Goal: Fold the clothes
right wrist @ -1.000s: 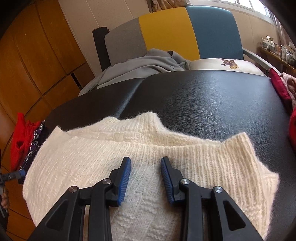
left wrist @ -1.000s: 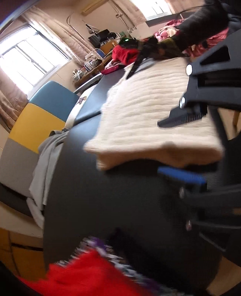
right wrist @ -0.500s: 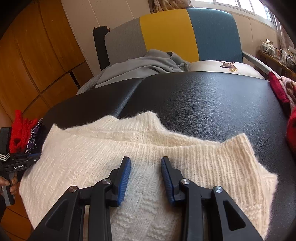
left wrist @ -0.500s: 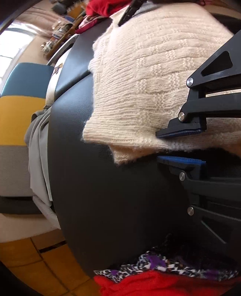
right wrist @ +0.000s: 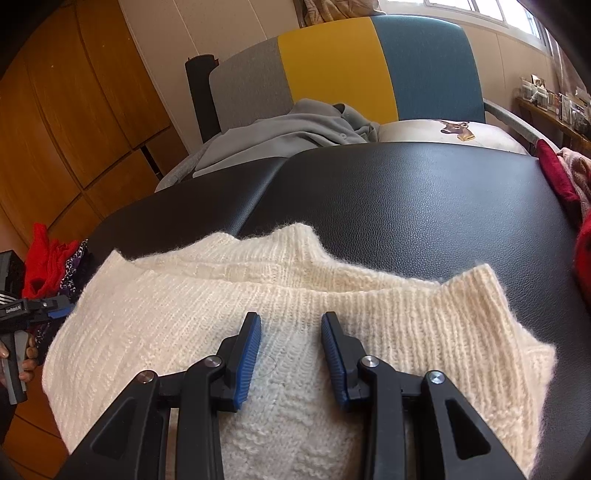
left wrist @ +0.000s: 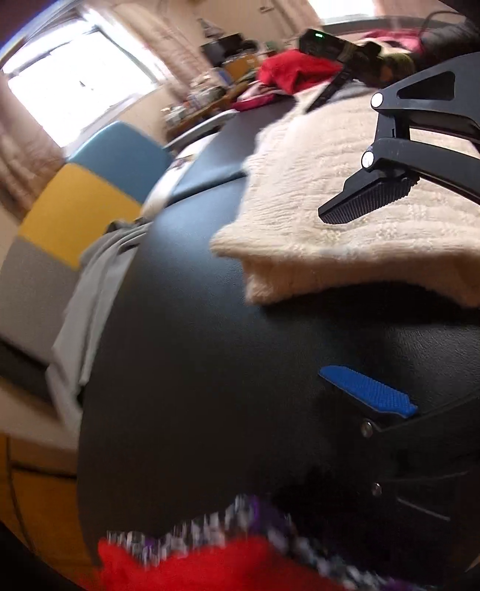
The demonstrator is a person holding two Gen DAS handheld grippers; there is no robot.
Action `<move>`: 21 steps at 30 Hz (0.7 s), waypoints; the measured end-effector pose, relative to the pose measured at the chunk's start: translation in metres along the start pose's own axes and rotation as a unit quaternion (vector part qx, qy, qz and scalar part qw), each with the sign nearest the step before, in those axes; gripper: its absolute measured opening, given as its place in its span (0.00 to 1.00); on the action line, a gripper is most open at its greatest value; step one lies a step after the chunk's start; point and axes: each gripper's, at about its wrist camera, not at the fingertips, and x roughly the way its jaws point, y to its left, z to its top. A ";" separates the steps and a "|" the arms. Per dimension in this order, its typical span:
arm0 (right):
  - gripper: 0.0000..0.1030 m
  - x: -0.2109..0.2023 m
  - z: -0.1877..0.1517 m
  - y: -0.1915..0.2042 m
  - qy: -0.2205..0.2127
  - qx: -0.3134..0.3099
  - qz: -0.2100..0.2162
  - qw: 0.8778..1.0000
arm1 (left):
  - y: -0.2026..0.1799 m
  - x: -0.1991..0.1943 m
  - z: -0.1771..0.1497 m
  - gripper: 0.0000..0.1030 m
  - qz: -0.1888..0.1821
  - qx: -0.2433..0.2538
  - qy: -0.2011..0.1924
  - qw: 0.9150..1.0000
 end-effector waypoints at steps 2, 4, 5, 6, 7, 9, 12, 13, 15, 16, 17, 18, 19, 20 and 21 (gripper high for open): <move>0.33 0.000 0.000 0.000 0.000 0.000 0.000 1.000 | -0.009 0.010 0.003 0.79 -0.004 0.014 0.011 1.000; 0.33 0.000 -0.001 0.000 0.000 0.001 0.001 1.000 | -0.014 0.016 0.007 0.77 -0.027 0.025 0.021 0.999; 0.33 0.000 -0.001 -0.001 0.000 0.001 0.002 1.000 | -0.017 0.018 0.008 0.77 -0.039 0.031 0.026 0.998; 0.33 0.001 -0.001 -0.001 0.000 0.002 0.003 1.000 | -0.020 0.021 0.010 0.73 -0.048 0.038 0.029 0.998; 0.33 0.001 -0.001 -0.002 -0.001 0.003 0.005 1.000 | -0.023 0.023 0.011 0.59 -0.051 0.045 0.032 0.997; 0.33 0.001 -0.002 -0.003 -0.001 0.006 0.009 1.000 | -0.027 0.028 0.012 0.45 -0.058 0.054 0.037 0.996; 0.33 0.001 -0.004 -0.004 -0.003 0.009 0.012 1.000 | -0.031 0.031 0.015 0.29 -0.074 0.031 0.040 0.996; 0.33 0.001 -0.004 -0.004 -0.003 0.010 0.013 1.000 | -0.029 0.030 0.016 0.26 -0.077 0.019 0.039 0.996; 0.33 0.001 -0.005 -0.005 -0.003 0.013 0.016 1.000 | -0.020 0.022 0.007 0.22 -0.078 -0.001 0.035 0.996; 0.33 0.001 -0.005 -0.006 -0.002 0.014 0.018 1.000 | -0.020 0.022 0.008 0.20 -0.077 -0.011 0.032 0.996; 0.33 0.001 -0.005 -0.006 -0.001 0.016 0.020 1.000 | -0.019 0.022 0.010 0.20 -0.078 -0.022 0.030 0.996; 0.33 0.001 -0.003 -0.006 0.004 0.017 0.023 1.000 | -0.019 0.021 0.012 0.18 -0.078 -0.030 0.028 0.996; 0.33 0.000 -0.002 -0.006 0.011 0.016 0.027 0.999 | -0.018 0.018 0.015 0.17 -0.077 -0.034 0.025 0.996; 0.34 -0.003 0.000 -0.005 0.022 0.011 0.039 0.999 | -0.017 0.014 0.018 0.17 -0.075 -0.036 0.021 0.996; 0.33 -0.009 0.002 -0.004 0.032 -0.002 0.049 0.998 | -0.016 0.009 0.021 0.16 -0.075 -0.037 0.018 0.996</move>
